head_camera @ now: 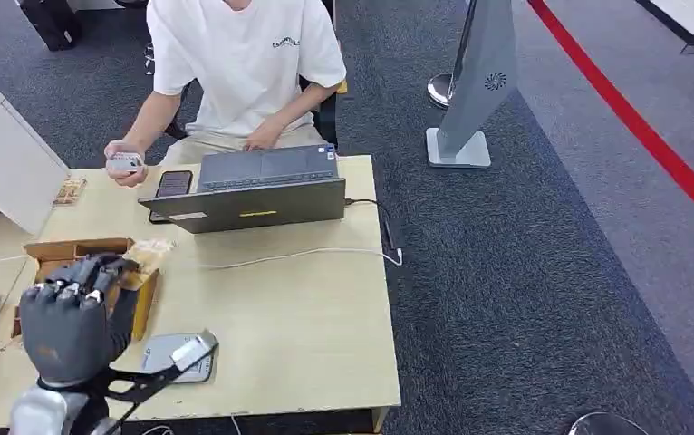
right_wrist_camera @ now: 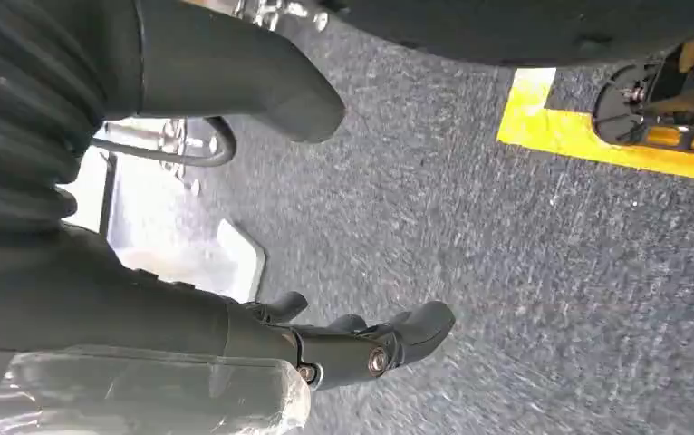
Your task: Pass the card to the sensor for recognition and then transmit it.
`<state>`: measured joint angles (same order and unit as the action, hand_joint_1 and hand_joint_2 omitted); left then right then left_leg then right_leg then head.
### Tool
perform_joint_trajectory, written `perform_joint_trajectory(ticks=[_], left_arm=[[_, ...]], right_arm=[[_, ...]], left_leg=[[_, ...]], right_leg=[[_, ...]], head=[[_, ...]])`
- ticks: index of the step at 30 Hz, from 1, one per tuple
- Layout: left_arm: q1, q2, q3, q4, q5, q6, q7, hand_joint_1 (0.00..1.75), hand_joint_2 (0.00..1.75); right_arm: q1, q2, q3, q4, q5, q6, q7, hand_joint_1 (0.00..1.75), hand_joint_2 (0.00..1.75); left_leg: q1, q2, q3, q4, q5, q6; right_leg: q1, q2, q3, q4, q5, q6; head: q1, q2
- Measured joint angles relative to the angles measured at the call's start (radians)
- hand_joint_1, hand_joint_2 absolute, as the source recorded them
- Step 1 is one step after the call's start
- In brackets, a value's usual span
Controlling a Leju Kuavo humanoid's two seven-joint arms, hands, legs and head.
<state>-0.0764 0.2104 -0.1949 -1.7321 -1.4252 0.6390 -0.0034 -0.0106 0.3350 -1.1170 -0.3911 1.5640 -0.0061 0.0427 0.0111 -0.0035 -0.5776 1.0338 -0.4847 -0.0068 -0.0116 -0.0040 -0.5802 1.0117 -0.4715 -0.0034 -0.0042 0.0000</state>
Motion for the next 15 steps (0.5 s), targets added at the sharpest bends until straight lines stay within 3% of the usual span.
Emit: perform_joint_trajectory(ticks=[4, 7, 10, 15], left_arm=[[-0.252, 0.076, 0.153, 0.321, -0.024, 0.037, -0.071, 1.75, 1.75], [-0.379, 0.116, 0.259, 0.536, -0.053, 0.043, -0.09, 1.75, 1.75], [-0.433, 0.128, 0.315, 0.662, -0.06, 0.047, -0.1, 1.75, 1.75], [-0.452, 0.127, 0.353, 0.748, -0.075, 0.05, -0.098, 1.75, 1.75]], right_arm=[[-0.028, -0.025, 0.03, 0.055, 0.006, -0.019, 0.0, 0.0, 1.75], [-0.036, -0.038, 0.042, 0.086, 0.006, -0.019, 0.005, 0.0, 1.75], [-0.04, -0.042, 0.053, 0.107, 0.005, -0.019, 0.011, 0.0, 1.75], [-0.047, -0.047, 0.056, 0.126, 0.005, -0.019, 0.02, 0.0, 1.75]], left_leg=[[0.001, 0.005, -0.001, 0.0, 0.004, -0.003], [0.001, 0.008, -0.001, 0.0, 0.005, -0.004], [0.001, 0.008, -0.002, 0.0, 0.005, -0.004], [0.001, 0.007, -0.004, 0.0, 0.005, -0.003]], right_leg=[[0.002, 0.005, -0.004, 0.001, 0.005, -0.004], [0.002, 0.008, -0.005, 0.002, 0.007, -0.006], [0.002, 0.008, -0.006, 0.002, 0.007, -0.006], [0.002, 0.007, -0.007, 0.001, 0.006, -0.005]], head=[[-0.001, 0.0], [-0.002, 0.0], [-0.002, 0.0], [-0.002, 0.0]])
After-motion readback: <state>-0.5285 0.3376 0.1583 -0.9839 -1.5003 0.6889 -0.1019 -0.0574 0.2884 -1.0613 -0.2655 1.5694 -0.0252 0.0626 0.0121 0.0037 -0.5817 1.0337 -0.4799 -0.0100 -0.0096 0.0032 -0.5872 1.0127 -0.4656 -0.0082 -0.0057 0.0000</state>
